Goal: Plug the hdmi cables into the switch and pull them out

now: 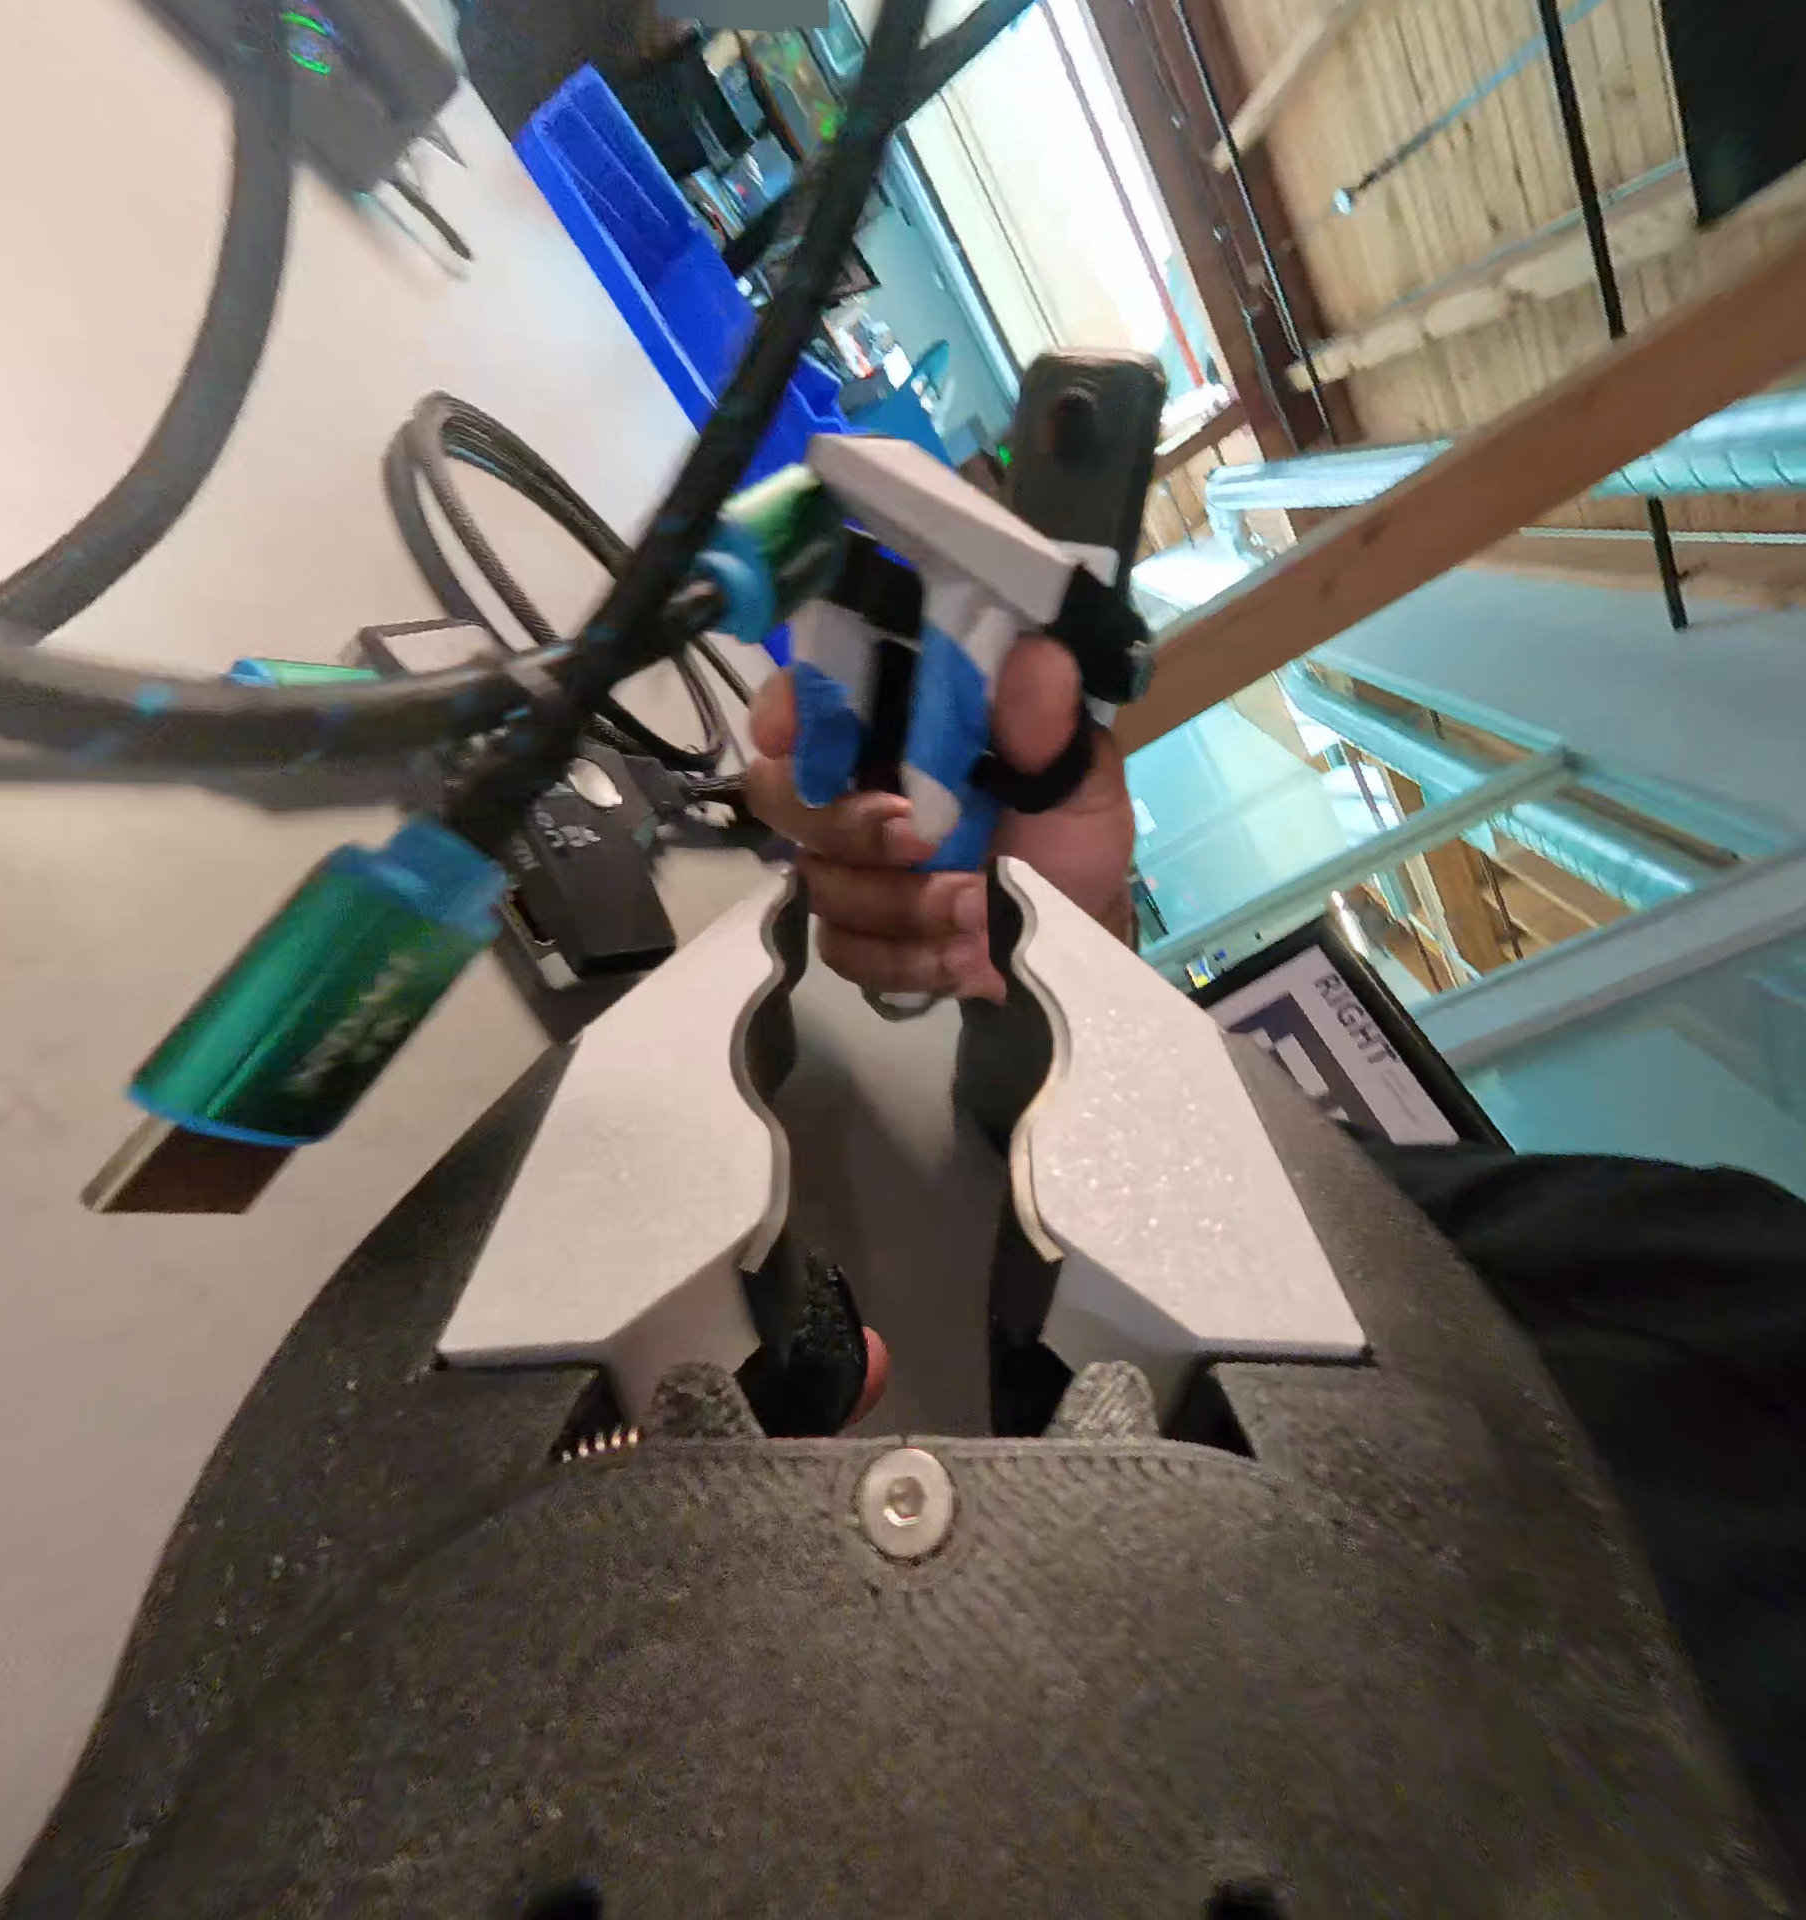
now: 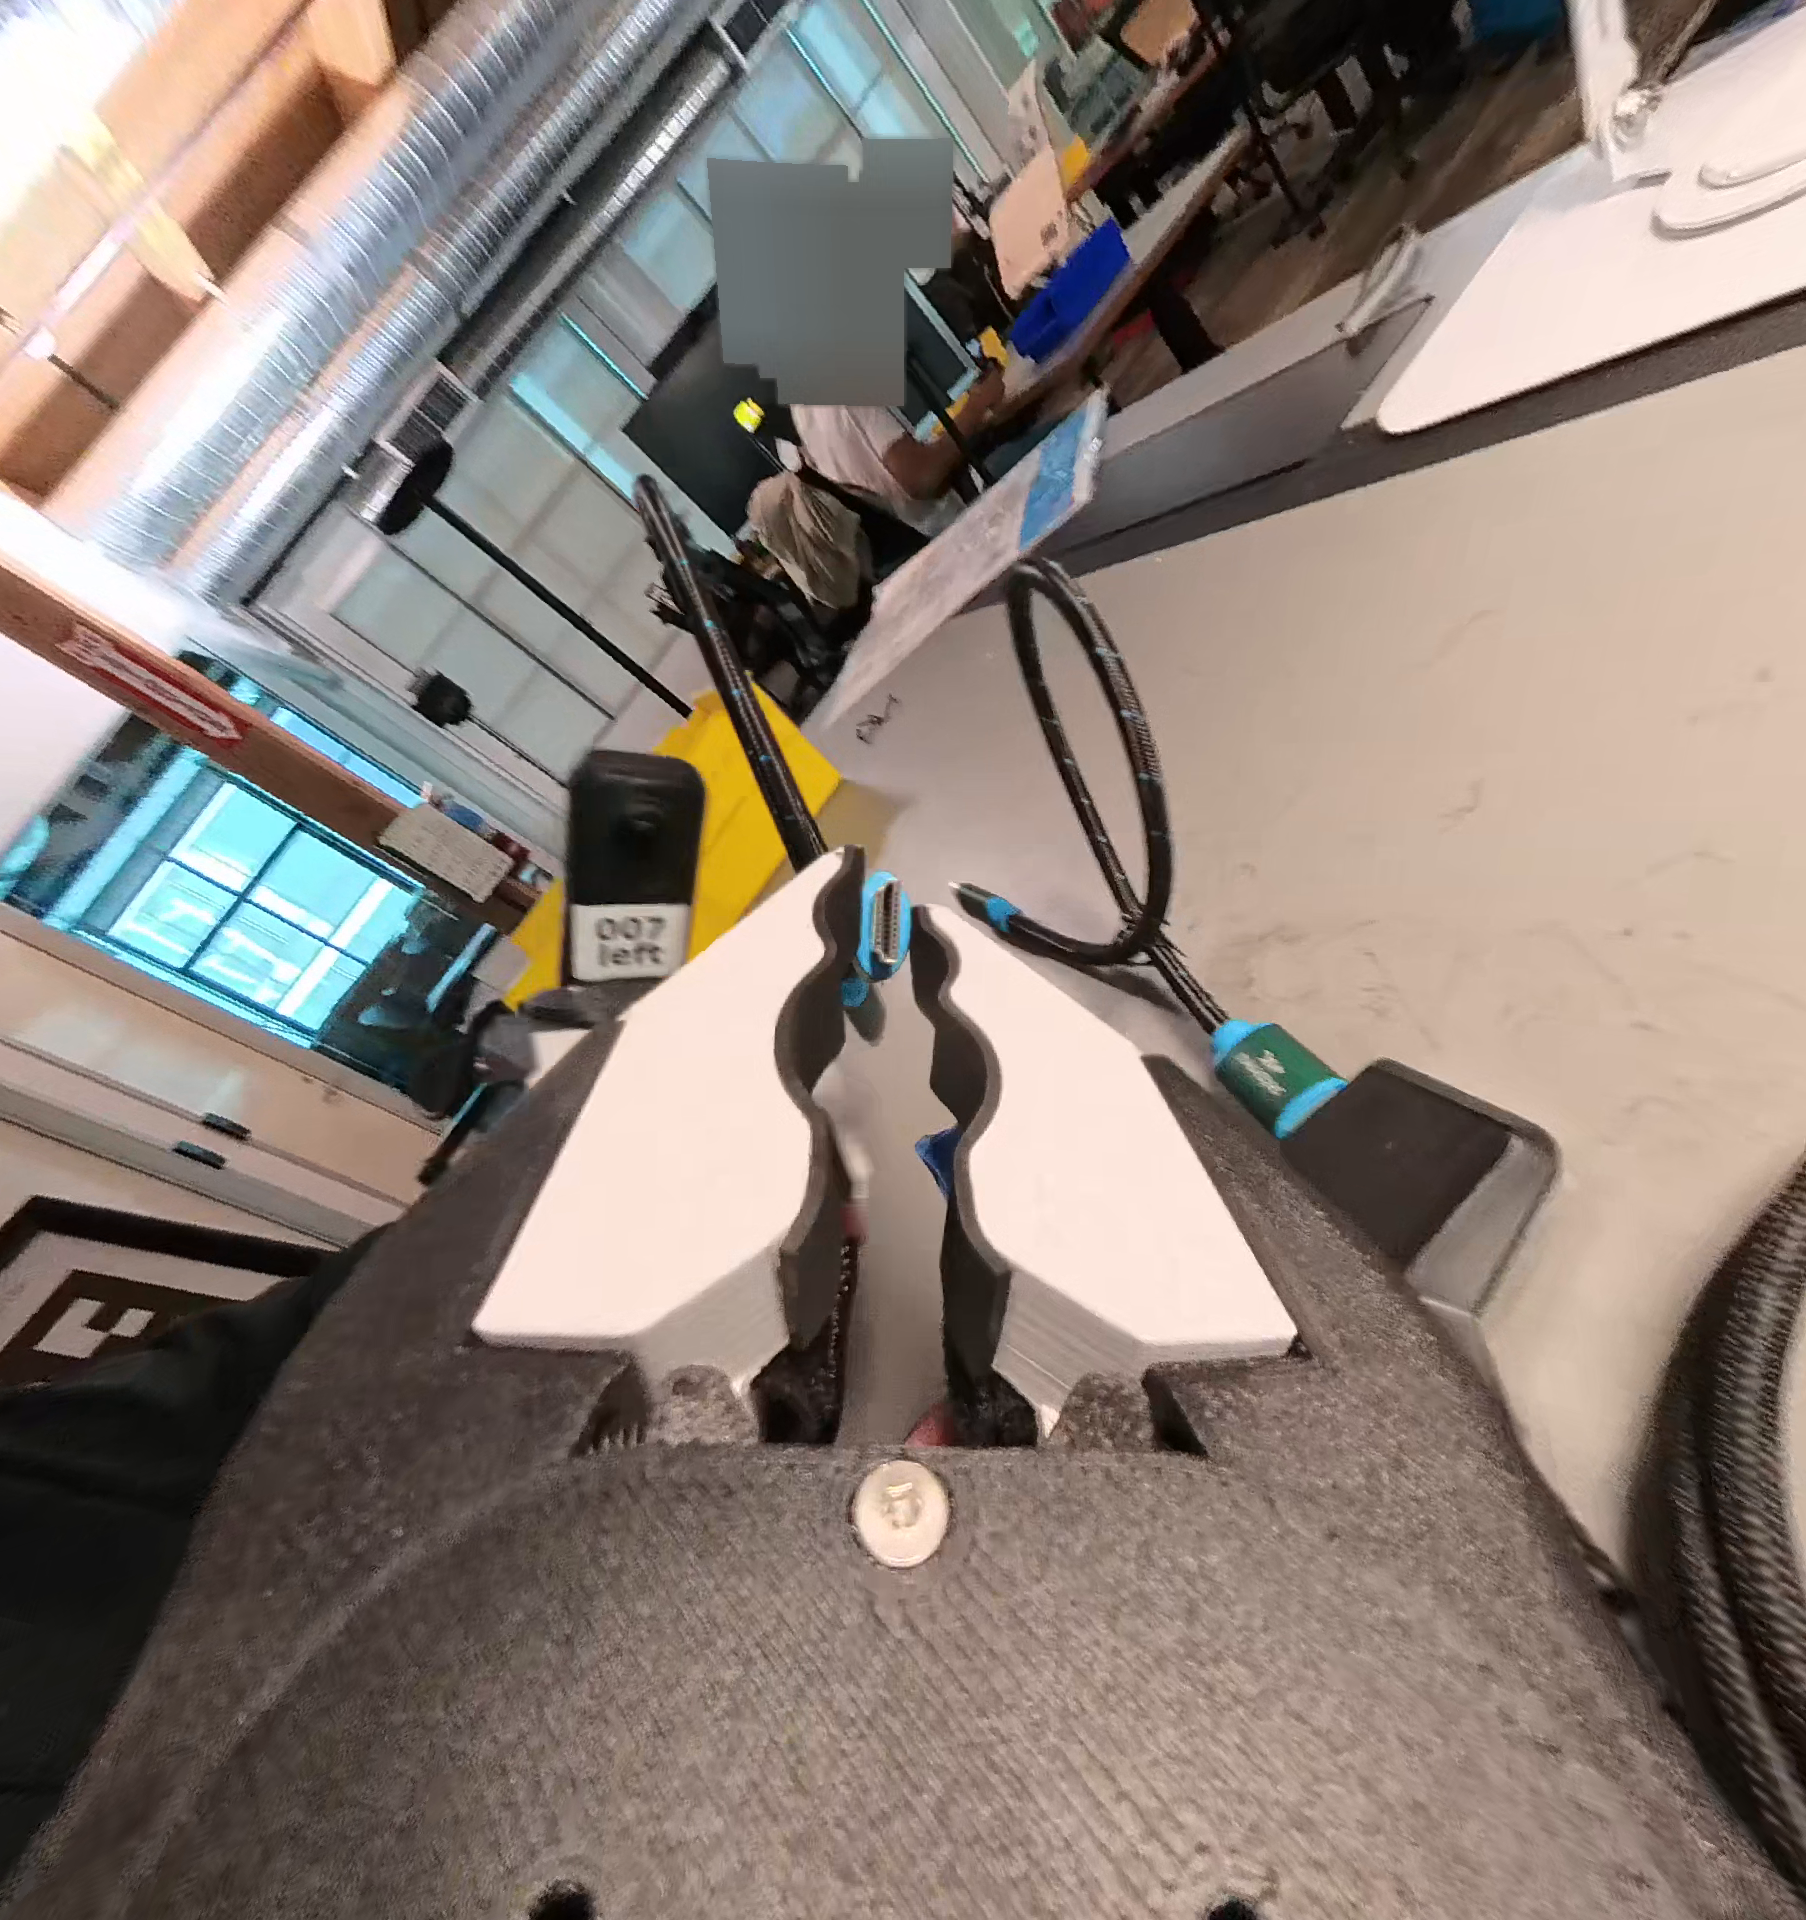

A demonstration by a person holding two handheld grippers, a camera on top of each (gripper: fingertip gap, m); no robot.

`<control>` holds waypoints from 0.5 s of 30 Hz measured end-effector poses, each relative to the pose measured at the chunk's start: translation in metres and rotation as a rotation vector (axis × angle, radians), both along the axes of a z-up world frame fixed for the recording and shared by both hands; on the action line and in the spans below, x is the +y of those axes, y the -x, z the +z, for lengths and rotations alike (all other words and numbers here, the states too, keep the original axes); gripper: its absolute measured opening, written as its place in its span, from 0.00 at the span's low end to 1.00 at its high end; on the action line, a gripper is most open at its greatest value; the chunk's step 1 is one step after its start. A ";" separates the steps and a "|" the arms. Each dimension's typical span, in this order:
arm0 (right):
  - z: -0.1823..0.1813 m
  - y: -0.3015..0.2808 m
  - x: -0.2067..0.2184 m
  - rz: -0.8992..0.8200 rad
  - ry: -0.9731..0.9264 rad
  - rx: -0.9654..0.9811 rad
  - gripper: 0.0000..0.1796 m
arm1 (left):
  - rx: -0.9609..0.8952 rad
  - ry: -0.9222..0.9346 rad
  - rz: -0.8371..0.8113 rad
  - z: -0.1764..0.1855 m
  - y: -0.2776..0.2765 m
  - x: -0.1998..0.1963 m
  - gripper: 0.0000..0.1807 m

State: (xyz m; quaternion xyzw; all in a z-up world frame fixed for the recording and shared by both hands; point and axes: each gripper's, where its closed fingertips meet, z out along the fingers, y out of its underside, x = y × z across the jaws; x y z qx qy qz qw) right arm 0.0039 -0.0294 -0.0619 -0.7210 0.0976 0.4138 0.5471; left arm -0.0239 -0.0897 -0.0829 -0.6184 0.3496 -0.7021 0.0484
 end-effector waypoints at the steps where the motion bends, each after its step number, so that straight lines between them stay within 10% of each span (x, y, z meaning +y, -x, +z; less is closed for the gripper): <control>1: 0.004 0.004 -0.001 0.007 -0.029 -0.004 0.06 | 0.006 0.007 0.030 -0.003 -0.002 0.003 0.21; 15: 0.033 0.059 -0.030 0.027 -0.684 -1.033 0.05 | -0.229 0.298 0.121 0.040 0.007 0.032 0.30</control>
